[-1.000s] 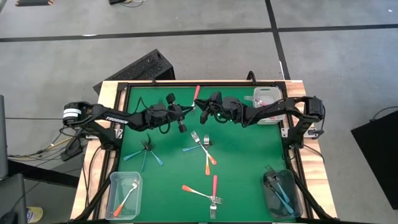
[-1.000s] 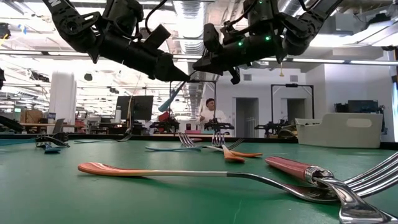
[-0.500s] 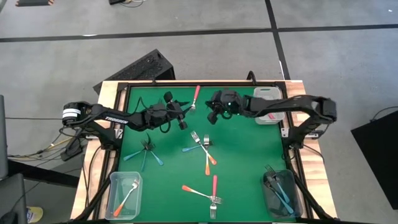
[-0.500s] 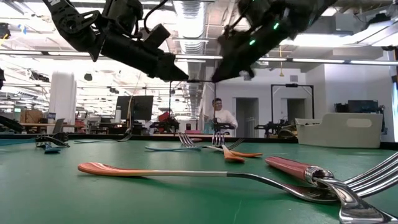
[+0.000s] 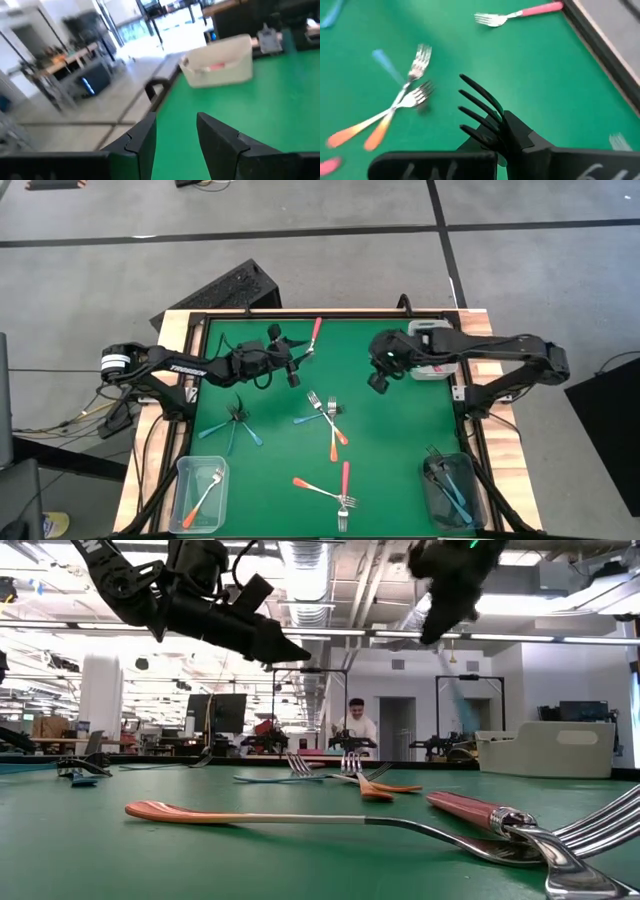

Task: Sort silverware by color (type)
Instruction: Put the blue fork into the black bin

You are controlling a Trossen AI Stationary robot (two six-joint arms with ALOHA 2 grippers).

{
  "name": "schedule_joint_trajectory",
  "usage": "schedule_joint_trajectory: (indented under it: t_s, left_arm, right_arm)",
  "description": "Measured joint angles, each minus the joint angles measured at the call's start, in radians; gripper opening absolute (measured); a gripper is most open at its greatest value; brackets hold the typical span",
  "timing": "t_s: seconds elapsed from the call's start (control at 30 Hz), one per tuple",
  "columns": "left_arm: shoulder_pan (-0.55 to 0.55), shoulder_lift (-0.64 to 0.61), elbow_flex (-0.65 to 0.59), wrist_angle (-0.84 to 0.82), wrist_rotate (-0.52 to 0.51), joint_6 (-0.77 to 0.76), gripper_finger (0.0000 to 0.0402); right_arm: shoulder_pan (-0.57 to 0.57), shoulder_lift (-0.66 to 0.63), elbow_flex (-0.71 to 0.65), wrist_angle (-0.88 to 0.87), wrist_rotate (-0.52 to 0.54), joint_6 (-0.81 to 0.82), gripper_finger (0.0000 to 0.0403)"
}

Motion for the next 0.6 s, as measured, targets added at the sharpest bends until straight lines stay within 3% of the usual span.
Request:
schedule_joint_trajectory:
  t_s: [0.17,0.3,0.43,0.6]
  left_arm:
    - [0.009,0.000,0.000,0.121,0.056,0.111,0.0133]
    - [0.012,0.000,0.000,0.126,0.037,0.175,0.0133]
    - [0.028,0.000,0.000,0.059,0.006,0.185,0.0133]
    - [0.052,0.000,-0.001,0.038,0.019,0.103,0.0132]
  right_arm:
    - [0.042,-0.044,0.043,-0.228,-0.014,0.135,0.0022]
    - [0.089,-0.089,0.046,-0.392,-0.204,0.293,0.0022]
    - [0.207,-0.108,0.046,-0.494,-0.320,0.493,0.0023]
    - [0.403,-0.118,0.046,-0.525,-0.352,0.717,0.0023]
